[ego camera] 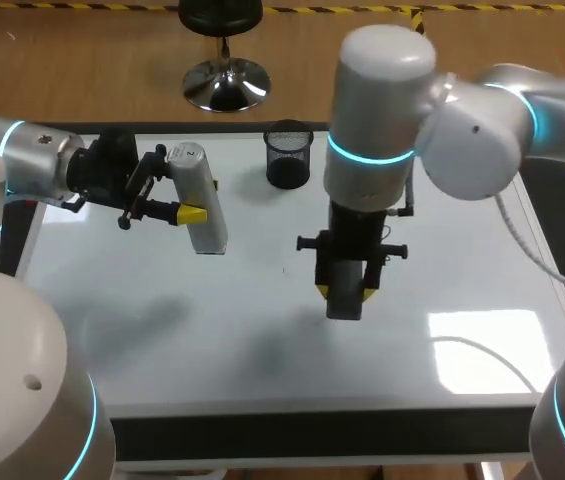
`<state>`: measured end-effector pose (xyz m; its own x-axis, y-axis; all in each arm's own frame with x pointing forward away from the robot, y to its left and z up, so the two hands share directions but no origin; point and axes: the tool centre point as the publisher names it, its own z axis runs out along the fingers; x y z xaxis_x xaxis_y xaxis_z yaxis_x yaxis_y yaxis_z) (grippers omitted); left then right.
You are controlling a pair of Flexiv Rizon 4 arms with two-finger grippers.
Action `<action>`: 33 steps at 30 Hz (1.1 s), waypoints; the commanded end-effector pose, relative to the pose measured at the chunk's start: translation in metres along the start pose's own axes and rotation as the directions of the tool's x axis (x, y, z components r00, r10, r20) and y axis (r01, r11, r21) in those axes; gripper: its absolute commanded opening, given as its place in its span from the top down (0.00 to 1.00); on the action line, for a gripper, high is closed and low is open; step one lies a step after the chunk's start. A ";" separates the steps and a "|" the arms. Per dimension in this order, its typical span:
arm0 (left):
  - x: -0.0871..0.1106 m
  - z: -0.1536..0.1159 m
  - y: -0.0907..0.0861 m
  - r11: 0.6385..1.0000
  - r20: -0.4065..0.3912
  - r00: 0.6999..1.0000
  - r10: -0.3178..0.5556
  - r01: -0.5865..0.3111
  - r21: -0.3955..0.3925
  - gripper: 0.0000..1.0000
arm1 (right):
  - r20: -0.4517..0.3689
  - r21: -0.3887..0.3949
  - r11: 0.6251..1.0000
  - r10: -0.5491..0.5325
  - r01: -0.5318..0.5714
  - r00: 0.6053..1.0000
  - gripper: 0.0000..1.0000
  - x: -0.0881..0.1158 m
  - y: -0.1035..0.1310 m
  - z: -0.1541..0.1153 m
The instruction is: Pick up the inspection probe, press it on each red-marked spot on the whiteboard one by one, put down the probe, pick up the eraser, and wipe off all the red marks.
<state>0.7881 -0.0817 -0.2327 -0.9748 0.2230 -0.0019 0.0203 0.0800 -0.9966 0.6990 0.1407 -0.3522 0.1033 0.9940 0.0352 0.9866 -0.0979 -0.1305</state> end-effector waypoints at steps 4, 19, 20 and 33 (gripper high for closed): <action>-0.002 -0.001 -0.001 1.000 -0.005 1.000 0.000 0.000 0.002 1.00 | 0.020 -0.009 1.000 -0.017 0.017 1.000 1.00 0.021 0.000 0.012; -0.002 -0.001 -0.001 1.000 -0.005 1.000 0.000 0.000 0.002 1.00 | 0.012 0.021 1.000 -0.015 0.014 1.000 1.00 0.041 0.002 0.039; -0.002 -0.001 -0.001 1.000 -0.005 1.000 0.000 0.000 0.002 1.00 | 0.011 0.021 1.000 -0.014 0.014 1.000 1.00 0.041 0.002 0.040; -0.002 -0.001 -0.001 1.000 -0.005 1.000 0.000 0.000 0.002 1.00 | -0.037 0.042 0.998 -0.043 0.045 0.998 1.00 0.050 0.008 0.066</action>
<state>0.7881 -0.0817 -0.2328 -0.9748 0.2231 -0.0020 0.0203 0.0800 -0.9966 0.7010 0.1939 -0.4042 0.0662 0.9959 0.0620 0.9859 -0.0557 -0.1577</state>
